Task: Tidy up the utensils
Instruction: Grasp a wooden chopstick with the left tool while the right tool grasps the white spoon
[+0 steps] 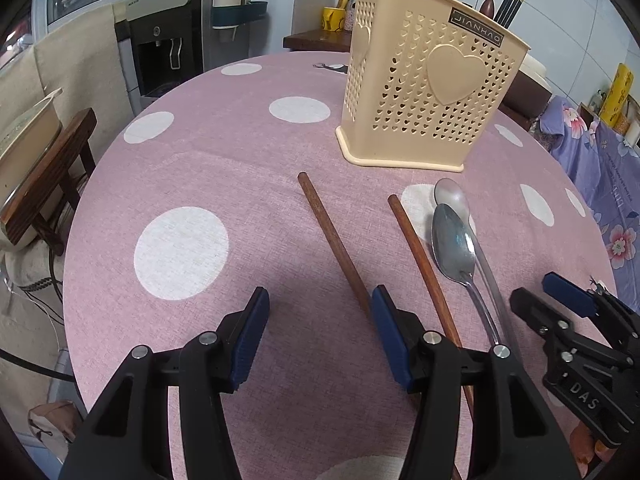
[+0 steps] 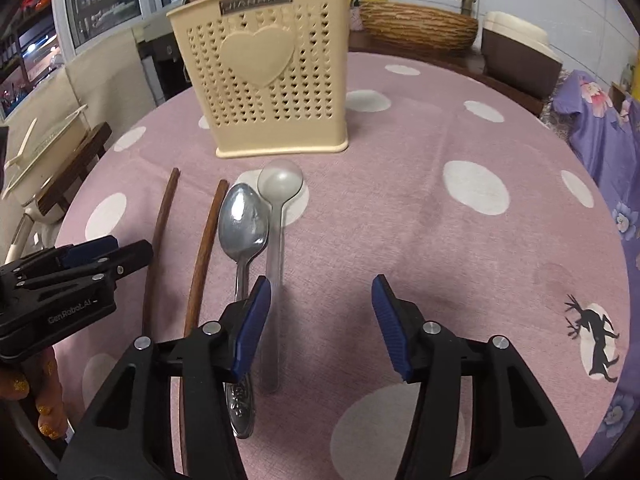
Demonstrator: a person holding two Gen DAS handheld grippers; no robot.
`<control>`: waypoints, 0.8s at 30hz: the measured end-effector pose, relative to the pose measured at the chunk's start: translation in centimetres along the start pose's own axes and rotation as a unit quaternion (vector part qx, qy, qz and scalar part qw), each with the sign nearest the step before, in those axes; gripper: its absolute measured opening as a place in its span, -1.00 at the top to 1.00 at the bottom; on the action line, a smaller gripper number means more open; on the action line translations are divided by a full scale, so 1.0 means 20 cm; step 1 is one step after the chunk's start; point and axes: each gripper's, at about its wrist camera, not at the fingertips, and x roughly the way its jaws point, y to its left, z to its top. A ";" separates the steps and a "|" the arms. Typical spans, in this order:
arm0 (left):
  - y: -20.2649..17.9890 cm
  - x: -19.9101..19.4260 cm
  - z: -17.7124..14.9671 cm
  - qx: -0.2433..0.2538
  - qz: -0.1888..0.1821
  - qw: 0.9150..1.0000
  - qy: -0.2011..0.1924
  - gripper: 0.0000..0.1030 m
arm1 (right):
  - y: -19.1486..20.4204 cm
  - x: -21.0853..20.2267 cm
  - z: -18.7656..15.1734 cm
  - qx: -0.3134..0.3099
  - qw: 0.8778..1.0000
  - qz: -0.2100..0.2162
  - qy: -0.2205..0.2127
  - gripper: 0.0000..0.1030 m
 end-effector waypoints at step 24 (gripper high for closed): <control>-0.01 0.00 0.00 -0.003 -0.007 1.000 -0.002 -0.19 | -0.04 0.03 -0.01 -0.028 0.999 -0.028 0.016 0.19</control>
